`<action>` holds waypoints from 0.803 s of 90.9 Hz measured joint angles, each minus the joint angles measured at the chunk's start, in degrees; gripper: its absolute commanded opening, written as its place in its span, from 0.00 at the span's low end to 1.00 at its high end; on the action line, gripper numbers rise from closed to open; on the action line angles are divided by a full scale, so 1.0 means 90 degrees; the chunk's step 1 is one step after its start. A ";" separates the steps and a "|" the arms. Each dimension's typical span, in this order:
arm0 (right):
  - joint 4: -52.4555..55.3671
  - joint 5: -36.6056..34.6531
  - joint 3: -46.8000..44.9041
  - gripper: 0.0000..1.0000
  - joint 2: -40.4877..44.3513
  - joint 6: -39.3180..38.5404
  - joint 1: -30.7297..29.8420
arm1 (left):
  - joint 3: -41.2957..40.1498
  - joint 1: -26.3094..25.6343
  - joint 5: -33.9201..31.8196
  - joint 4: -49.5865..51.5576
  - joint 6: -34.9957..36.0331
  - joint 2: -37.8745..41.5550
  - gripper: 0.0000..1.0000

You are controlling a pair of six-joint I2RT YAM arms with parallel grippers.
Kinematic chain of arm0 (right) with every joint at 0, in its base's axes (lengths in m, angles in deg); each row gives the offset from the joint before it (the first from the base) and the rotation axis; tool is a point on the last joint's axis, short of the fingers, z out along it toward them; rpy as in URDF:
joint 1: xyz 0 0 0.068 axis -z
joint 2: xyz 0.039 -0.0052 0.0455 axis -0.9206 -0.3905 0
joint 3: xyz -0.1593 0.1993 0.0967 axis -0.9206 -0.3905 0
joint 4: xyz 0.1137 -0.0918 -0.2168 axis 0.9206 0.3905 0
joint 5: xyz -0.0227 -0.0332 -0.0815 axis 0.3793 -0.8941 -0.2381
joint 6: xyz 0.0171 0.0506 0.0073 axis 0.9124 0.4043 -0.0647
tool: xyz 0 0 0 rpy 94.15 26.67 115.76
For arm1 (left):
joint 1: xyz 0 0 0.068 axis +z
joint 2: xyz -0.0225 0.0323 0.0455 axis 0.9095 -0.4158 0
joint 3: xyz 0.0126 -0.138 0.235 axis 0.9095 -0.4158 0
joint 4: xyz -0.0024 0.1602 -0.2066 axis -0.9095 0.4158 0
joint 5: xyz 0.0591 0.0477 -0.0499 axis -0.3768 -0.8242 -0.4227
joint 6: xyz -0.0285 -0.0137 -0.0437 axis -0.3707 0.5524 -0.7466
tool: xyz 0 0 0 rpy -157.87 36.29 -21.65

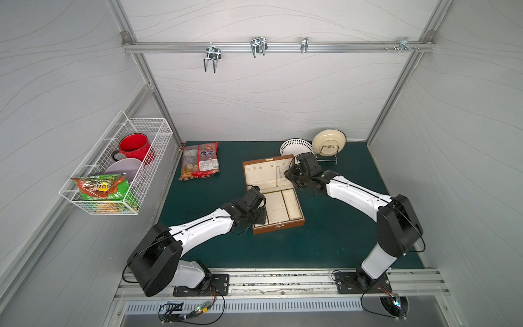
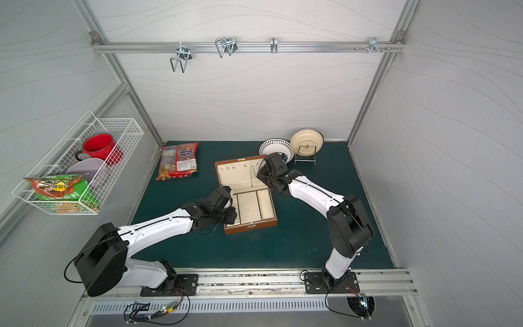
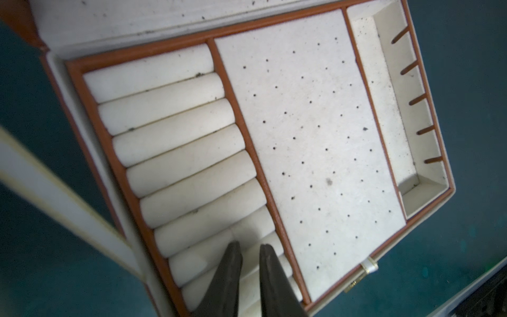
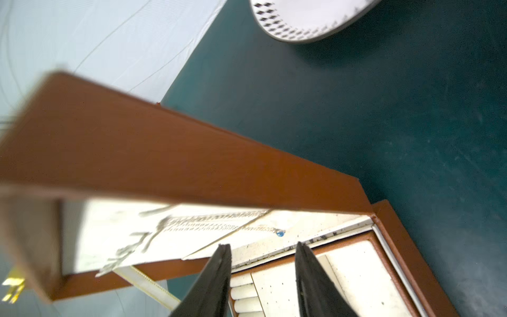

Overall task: Put jewelry chain into jewelry box
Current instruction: Adjust the necklace in the storage slot.

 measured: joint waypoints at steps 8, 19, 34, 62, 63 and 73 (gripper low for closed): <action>0.0010 0.0138 0.0107 0.49 0.0087 -0.0163 0.0010 | 0.0117 0.0000 -0.0073 0.0352 0.0070 0.0168 0.23; -0.0027 0.0401 0.0219 0.37 0.0090 -0.0318 0.0019 | 0.0401 0.0000 -0.0189 0.0746 0.0158 0.0454 0.24; -0.0027 0.0695 0.0311 0.40 0.0083 -0.0505 0.0022 | 0.0746 0.0044 -0.0406 0.1076 0.0362 0.0831 0.27; 0.0714 0.1027 0.0954 0.61 0.0165 -0.2654 0.0175 | 0.1064 0.0542 -0.0461 0.1666 0.1088 0.0967 0.32; 0.0746 0.1056 0.0954 0.62 0.0182 -0.2718 0.0192 | 0.1098 0.0551 -0.0466 0.1690 0.1120 0.0967 0.32; 0.0838 0.1183 0.0661 0.71 0.0512 -0.3572 0.0389 | 0.1778 0.0573 -0.0493 0.2001 0.1885 0.0891 0.33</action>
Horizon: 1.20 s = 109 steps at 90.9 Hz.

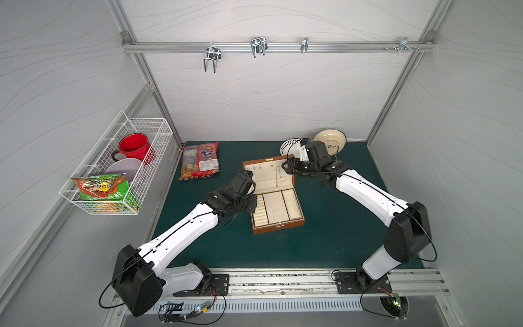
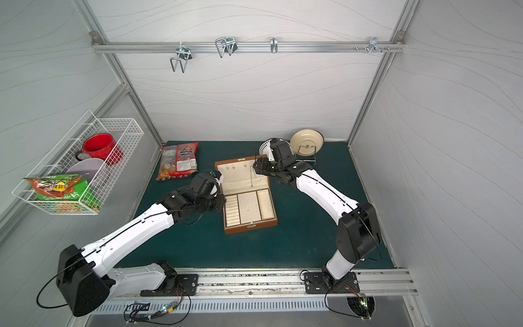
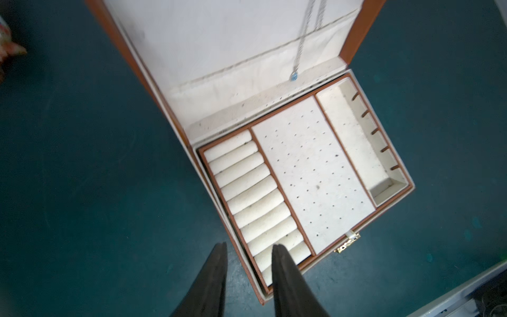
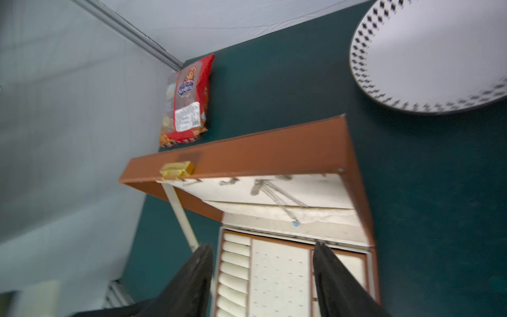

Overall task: Put jewelry chain into jewelry box
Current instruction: Adjust the necklace in the storage slot, then close the fastener on the jewelry box.

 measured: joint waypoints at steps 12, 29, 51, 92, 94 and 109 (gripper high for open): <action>-0.0097 -0.0068 -0.0663 0.99 0.0527 -0.1105 0.0109 | 0.0991 0.0012 -0.0039 0.0046 0.0755 -0.0294 0.36; -0.0534 -0.0274 -0.1299 0.99 0.0838 -0.2798 0.0053 | 0.1416 0.0056 -0.0027 0.0095 0.1098 -0.0733 0.35; -0.1022 -0.0573 -0.1362 0.99 0.0733 -0.4901 0.0029 | 0.0952 0.0085 0.0522 0.0151 0.0641 -0.0721 0.33; -0.1129 0.0124 -0.0539 0.99 0.0007 -0.7371 0.0002 | -0.1175 0.0061 0.1914 -0.0600 -0.0886 -0.0418 0.31; -0.1127 0.0160 -0.0491 0.99 -0.0046 -0.7444 0.0002 | -0.1175 0.0051 0.1933 -0.0653 -0.0913 -0.0430 0.31; -0.1124 0.0304 -0.0168 0.99 -0.0359 -0.7919 0.0007 | -0.1190 0.0012 0.2013 -0.0911 -0.0996 -0.0585 0.31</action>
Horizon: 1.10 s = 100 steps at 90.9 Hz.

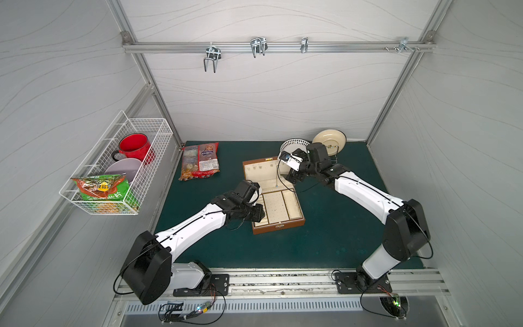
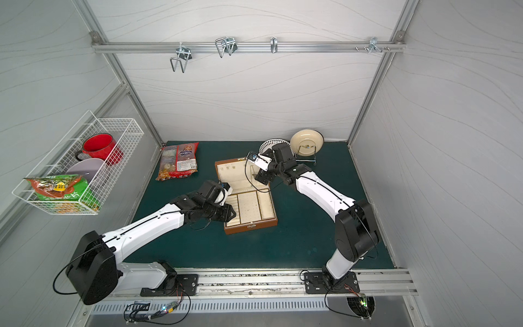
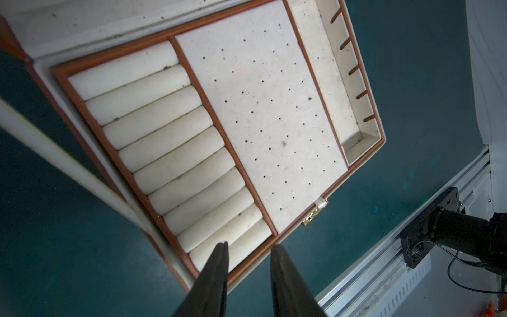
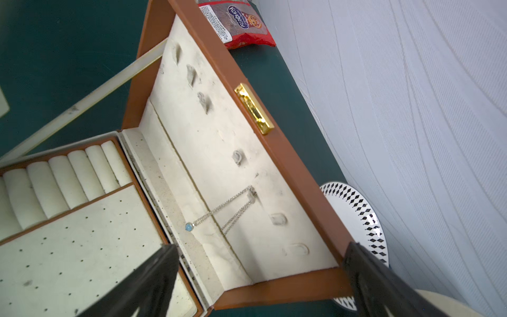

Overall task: Put jewelry chain into jewelry box
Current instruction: Close the fastener on the jewelry box.

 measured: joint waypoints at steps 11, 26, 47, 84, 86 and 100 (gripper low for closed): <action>-0.0017 0.0002 0.0206 0.99 -0.0202 -0.0284 0.0000 | -0.0010 -0.0019 -0.0005 -0.0012 0.0002 -0.0114 0.31; 0.0032 0.0002 0.0367 0.98 -0.0369 -0.0563 0.0002 | -0.0017 -0.0022 -0.0015 -0.0010 0.0002 -0.0279 0.30; 0.0136 0.0049 0.0792 0.86 -0.0648 -0.0787 0.0015 | -0.0017 -0.0032 -0.0036 -0.0007 0.0007 -0.0345 0.30; 0.0299 -0.0066 0.0993 0.79 -0.0957 -0.0964 0.0015 | -0.0017 -0.0032 -0.0041 -0.0005 0.0007 -0.0345 0.29; 0.0301 -0.0070 0.0998 0.78 -0.0969 -0.0976 0.0015 | -0.0017 -0.0032 -0.0041 -0.0005 0.0007 -0.0345 0.30; 0.0296 -0.0158 0.1105 0.72 -0.1076 -0.1013 0.0015 | -0.0017 -0.0044 -0.0058 -0.0005 0.0007 -0.0345 0.29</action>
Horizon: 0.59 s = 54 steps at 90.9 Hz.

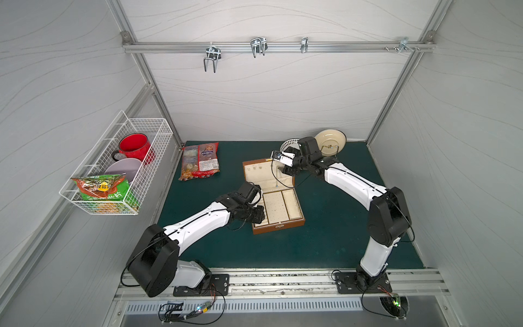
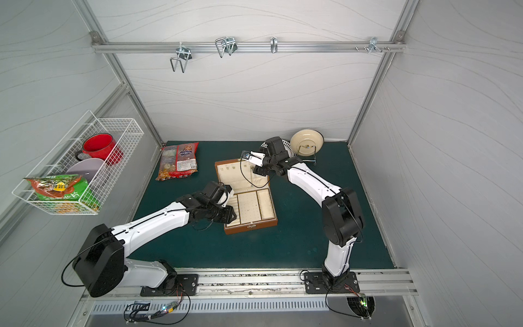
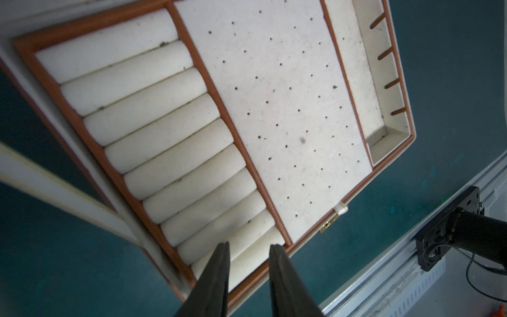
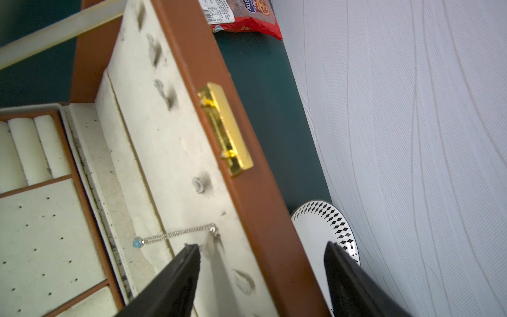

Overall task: Put jewelry chain into jewelry box
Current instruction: Close the fastener on the jewelry box.

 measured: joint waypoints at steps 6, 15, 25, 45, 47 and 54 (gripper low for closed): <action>-0.0012 -0.0041 0.0027 0.70 -0.0039 -0.0010 0.0000 | 0.0000 -0.0017 -0.0002 0.0000 0.0002 0.0000 0.29; -0.0002 -0.0075 0.0078 0.68 -0.0068 -0.0005 0.0000 | -0.0002 -0.0032 -0.0007 0.0000 0.0002 0.0000 0.29; 0.0005 -0.0104 0.0100 0.62 -0.0068 -0.0022 0.0000 | -0.0002 -0.0036 -0.0024 0.0000 0.0000 0.0000 0.29; 0.0032 -0.0104 0.0151 0.58 -0.0068 -0.0029 -0.0002 | -0.0002 -0.0046 -0.0075 0.0000 0.0002 0.0000 0.29; 0.0041 -0.0104 0.0155 0.57 -0.0070 -0.0029 -0.0002 | -0.0005 -0.0049 -0.0075 0.0000 0.0002 0.0000 0.29; 0.0056 -0.0109 0.0180 0.57 -0.0090 -0.0027 -0.0002 | -0.0015 -0.0051 -0.0078 0.0000 0.0002 0.0000 0.29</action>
